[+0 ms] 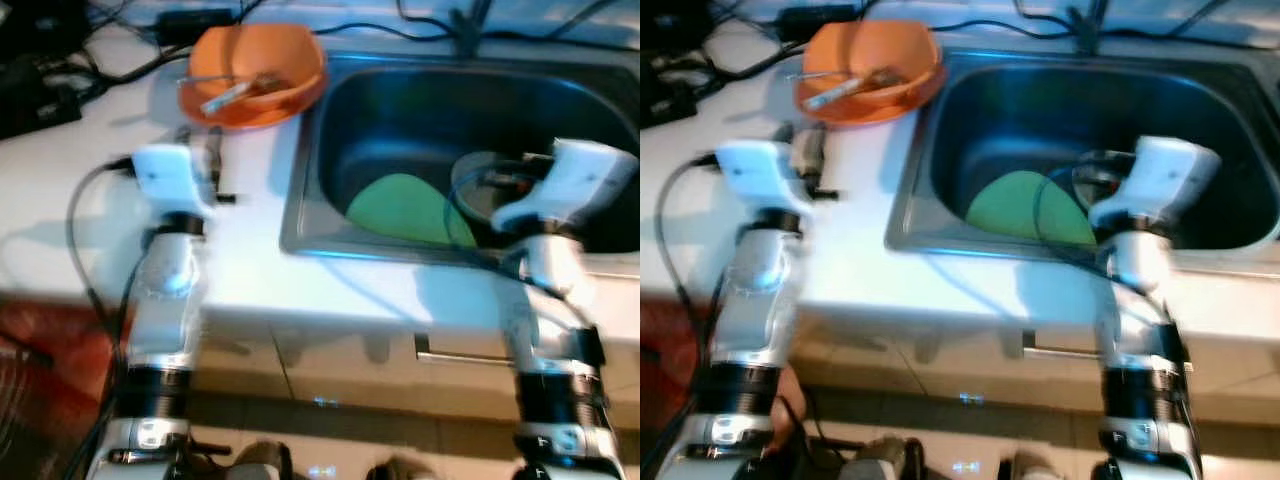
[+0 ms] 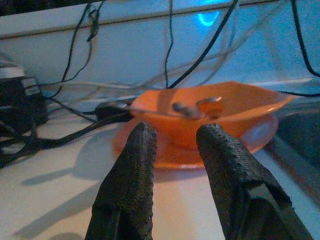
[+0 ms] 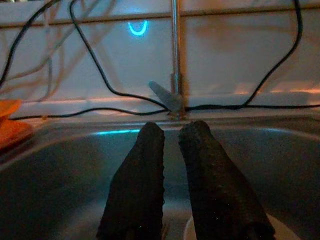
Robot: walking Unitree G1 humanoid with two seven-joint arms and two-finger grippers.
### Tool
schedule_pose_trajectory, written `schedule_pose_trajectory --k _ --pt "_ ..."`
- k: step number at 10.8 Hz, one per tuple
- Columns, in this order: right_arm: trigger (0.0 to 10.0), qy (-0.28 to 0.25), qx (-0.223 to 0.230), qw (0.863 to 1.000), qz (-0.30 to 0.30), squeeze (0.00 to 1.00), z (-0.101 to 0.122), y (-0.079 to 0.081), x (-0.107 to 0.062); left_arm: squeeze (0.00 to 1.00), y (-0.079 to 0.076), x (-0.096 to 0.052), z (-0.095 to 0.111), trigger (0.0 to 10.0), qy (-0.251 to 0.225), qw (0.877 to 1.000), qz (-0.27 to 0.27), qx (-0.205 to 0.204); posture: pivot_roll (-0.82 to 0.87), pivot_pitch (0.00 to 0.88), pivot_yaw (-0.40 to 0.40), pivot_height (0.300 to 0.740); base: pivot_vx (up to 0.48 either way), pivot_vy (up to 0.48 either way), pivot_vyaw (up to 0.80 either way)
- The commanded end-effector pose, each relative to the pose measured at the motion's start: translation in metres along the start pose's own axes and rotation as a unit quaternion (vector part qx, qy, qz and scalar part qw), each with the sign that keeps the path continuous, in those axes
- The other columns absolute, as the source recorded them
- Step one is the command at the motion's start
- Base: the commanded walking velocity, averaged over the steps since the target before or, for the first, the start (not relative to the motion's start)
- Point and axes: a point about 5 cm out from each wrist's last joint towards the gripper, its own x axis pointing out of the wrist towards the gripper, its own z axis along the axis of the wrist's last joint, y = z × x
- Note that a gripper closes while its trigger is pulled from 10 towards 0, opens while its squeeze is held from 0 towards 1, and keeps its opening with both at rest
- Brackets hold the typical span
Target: Kitchen organization
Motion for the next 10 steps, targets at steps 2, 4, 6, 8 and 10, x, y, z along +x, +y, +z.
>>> schedule_pose_trajectory --k 2,4,6,8,10 --pt "10.0 0.0 -0.009 1.0 -0.018 0.0 0.0 -0.012 -0.003 0.0 -0.009 0.0 0.001 10.0 -0.003 1.0 -0.011 -0.01 0.01 0.209 0.029 0.74 0.412 0.0 0.0" --pt "10.0 0.001 -0.008 1.0 -0.018 0.0 -0.001 -0.012 -0.003 0.0 -0.012 -0.001 0.003 10.0 -0.01 1.0 -0.018 -0.012 0.0 0.21 0.029 0.74 0.206 0.0 0.0" --pt "10.0 0.002 -0.008 1.0 -0.018 0.0 -0.001 -0.012 -0.004 0.0 -0.015 -0.003 0.002 10.0 -0.007 1.0 -0.022 -0.018 0.0 0.212 0.029 0.74 0.0 0.0 0.0" --pt "10.0 0.002 -0.007 1.0 -0.017 0.0 -0.001 -0.012 -0.004 0.0 -0.022 -0.006 0.006 10.0 -0.012 0.999 -0.034 -0.033 0.0 0.215 0.028 0.74 0.0 0.0 0.0" --pt "10.0 0.003 -0.005 1.0 -0.017 0.0 -0.002 -0.011 -0.004 0.0 -0.029 -0.01 0.008 10.0 -0.014 0.998 -0.048 -0.038 0.01 0.216 0.025 0.74 0.0 0.0 0.0"
